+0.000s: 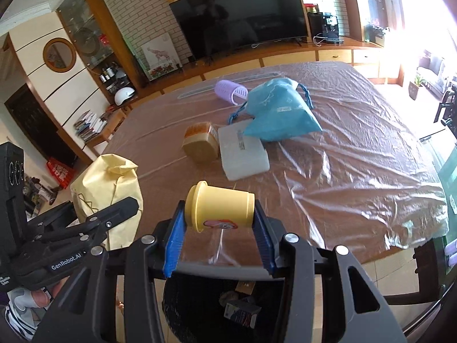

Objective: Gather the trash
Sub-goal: 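Carry the paper bag in the left tool and yellow cup in the right tool to the bin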

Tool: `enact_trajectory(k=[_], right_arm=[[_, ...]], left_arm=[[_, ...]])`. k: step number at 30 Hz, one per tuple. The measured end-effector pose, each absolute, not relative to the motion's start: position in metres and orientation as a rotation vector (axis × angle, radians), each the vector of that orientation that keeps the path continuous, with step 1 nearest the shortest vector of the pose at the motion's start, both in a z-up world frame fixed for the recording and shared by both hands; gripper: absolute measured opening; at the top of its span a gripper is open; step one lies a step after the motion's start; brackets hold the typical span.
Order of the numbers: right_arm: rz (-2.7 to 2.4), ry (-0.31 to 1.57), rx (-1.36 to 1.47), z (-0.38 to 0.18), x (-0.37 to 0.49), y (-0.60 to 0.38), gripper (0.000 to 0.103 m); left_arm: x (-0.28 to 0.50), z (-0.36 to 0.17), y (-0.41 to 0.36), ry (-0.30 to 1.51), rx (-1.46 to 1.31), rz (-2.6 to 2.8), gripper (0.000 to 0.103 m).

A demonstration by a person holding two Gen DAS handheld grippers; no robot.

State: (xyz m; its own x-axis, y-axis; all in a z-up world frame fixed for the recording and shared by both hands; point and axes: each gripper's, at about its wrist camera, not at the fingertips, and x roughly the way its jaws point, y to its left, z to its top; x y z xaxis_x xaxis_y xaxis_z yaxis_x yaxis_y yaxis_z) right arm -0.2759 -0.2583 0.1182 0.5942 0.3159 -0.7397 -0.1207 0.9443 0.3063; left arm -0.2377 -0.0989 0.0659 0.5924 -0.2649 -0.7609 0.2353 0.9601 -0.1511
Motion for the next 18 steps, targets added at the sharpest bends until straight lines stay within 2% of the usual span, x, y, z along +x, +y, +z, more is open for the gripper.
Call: enact_trajectory(k=[18], right_arm=[[0.35, 0.934, 0.2, 0.114, -0.347, -0.273, 0.044]], left_arm=[[-0.312, 0.052, -0.126, 0.935, -0.02, -0.273, 0.061]])
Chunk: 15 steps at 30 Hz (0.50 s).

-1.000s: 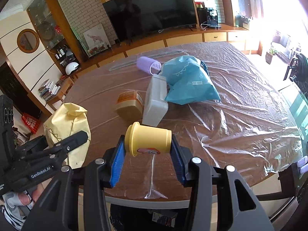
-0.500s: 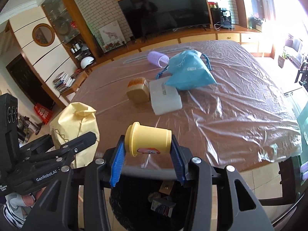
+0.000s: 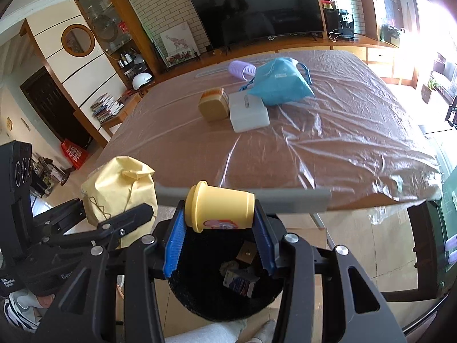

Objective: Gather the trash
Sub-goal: 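Carry the paper bag in the left tool and yellow cup in the right tool to the bin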

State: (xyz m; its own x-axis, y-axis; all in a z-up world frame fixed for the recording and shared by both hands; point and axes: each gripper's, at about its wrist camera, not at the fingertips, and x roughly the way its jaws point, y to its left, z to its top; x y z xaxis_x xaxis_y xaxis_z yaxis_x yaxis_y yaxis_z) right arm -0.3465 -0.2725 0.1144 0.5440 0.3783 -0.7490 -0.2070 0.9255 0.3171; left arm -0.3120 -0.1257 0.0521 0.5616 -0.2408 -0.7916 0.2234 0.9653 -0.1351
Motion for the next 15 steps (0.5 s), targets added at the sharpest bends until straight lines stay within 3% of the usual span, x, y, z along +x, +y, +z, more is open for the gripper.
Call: enact_trajectory(k=[15], right_arm=[[0.354, 1.011, 0.192, 0.084, -0.374, -0.272, 0.044]], left_arm=[[-0.346, 0.018, -0.135, 1.016, -0.015, -0.259, 0.061]])
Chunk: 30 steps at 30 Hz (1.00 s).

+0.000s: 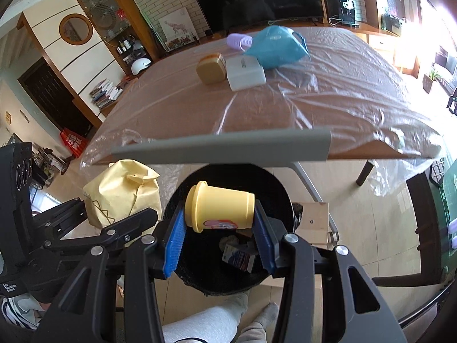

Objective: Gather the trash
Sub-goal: 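Carry the paper bag in the left tool and yellow cup in the right tool to the bin, then hold the paper bag and yellow cup above the bin opening with both tools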

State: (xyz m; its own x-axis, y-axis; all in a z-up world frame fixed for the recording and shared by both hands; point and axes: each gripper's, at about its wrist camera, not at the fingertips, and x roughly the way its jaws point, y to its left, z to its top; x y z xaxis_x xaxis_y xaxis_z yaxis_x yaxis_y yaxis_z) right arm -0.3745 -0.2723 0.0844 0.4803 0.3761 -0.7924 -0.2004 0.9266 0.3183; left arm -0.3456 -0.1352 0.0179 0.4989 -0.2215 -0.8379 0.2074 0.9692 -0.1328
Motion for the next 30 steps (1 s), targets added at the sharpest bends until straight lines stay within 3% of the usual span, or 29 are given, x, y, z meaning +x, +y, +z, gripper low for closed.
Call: enact_trajectory(k=[30], right_arm=[[0.32, 1.119, 0.135, 0.032, -0.361, -0.255, 0.044]], left_arm=[[-0.336, -0.038, -0.134, 1.12, 0.026, -0.242, 0.061]])
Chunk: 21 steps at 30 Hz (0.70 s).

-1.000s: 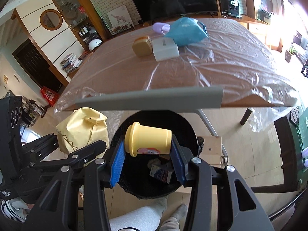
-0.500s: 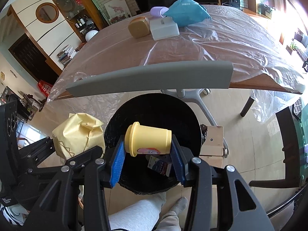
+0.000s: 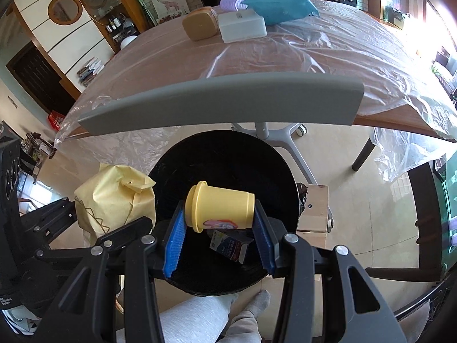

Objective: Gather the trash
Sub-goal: 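Hold the paper bag and yellow cup above the bin opening with both tools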

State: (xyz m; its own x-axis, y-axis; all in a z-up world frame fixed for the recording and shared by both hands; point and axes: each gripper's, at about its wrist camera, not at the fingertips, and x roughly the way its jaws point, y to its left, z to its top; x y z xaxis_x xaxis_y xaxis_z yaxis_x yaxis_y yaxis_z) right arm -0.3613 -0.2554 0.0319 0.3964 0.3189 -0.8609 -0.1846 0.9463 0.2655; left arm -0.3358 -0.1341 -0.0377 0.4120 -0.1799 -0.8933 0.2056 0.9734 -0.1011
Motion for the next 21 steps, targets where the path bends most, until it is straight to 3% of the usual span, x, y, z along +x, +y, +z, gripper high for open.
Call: enact_trajectory(k=[21], right_arm=[[0.308, 1.19, 0.135, 0.005, -0.344, -0.244, 0.044]], left_arm=[[-0.308, -0.067, -0.138, 1.19, 0.103, -0.285, 0.061]])
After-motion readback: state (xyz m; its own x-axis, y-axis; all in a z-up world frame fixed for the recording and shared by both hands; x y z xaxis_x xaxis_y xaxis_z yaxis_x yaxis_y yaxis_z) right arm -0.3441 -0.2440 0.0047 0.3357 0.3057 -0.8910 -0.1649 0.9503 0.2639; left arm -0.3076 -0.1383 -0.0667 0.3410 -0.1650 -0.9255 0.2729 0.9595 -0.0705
